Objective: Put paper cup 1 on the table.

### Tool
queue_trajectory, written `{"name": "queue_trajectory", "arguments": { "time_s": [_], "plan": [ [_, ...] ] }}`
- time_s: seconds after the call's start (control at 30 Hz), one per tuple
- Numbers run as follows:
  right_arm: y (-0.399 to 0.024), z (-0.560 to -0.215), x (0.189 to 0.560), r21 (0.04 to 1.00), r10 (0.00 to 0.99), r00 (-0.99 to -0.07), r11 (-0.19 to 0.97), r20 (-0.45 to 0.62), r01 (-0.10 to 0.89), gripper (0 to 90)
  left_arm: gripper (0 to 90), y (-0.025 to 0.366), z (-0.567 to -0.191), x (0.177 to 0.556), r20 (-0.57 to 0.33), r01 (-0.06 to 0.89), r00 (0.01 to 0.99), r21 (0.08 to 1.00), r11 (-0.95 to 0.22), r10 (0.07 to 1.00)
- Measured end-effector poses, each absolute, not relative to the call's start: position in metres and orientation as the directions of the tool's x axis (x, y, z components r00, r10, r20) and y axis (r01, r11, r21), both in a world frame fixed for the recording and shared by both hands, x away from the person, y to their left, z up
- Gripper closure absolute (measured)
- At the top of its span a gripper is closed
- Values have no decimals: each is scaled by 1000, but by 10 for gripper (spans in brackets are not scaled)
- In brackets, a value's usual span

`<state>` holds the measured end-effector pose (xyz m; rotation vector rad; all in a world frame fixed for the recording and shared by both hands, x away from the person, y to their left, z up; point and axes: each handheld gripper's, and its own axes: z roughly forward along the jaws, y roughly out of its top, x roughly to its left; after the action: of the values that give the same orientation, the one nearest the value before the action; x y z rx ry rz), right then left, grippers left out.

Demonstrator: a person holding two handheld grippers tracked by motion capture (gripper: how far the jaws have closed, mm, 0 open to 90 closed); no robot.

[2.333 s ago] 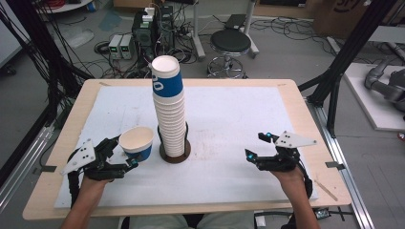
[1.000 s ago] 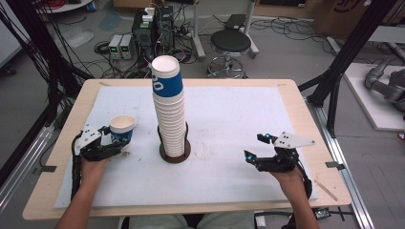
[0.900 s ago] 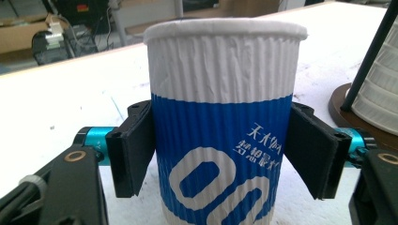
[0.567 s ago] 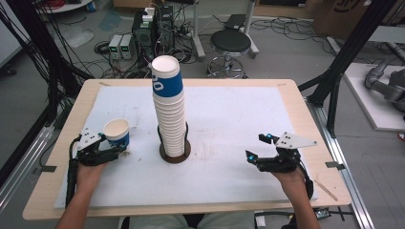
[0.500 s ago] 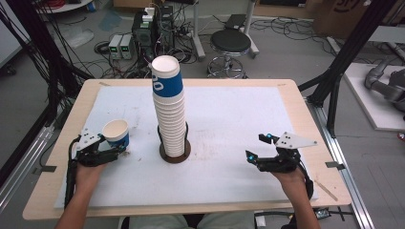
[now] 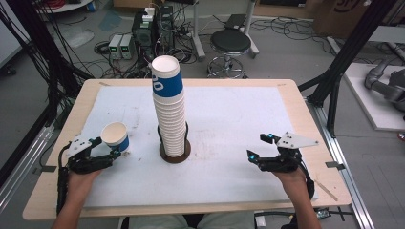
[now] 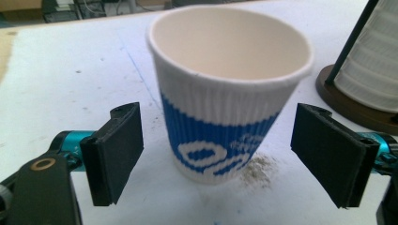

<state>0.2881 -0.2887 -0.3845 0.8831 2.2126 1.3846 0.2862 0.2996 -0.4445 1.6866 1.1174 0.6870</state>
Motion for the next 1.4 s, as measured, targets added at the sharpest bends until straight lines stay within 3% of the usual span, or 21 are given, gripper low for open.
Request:
{"name": "queue_trajectory", "arguments": {
  "time_s": [0.23, 0.5, 1.07, 1.4],
  "plan": [
    [-290, -385, 290, 898, 688, -726, 317, 3, 304, 211, 173, 314, -429, 264, -99, 250, 391, 968, -2, 915],
    [-293, -386, 291, 898, 696, -718, 309, 10, 312, 211, 171, 315, -410, 259, -146, 162, 505, 984, 73, 851],
    [-295, -387, 290, 902, 710, -704, 295, 14, 316, 211, 171, 289, -373, 262, -106, 80, 682, 994, 69, 724],
    [-298, -386, 288, 905, 716, -698, 282, 24, 320, 211, 171, 275, -367, 263, -82, 93, 706, 995, 22, 703]
  ]
}}
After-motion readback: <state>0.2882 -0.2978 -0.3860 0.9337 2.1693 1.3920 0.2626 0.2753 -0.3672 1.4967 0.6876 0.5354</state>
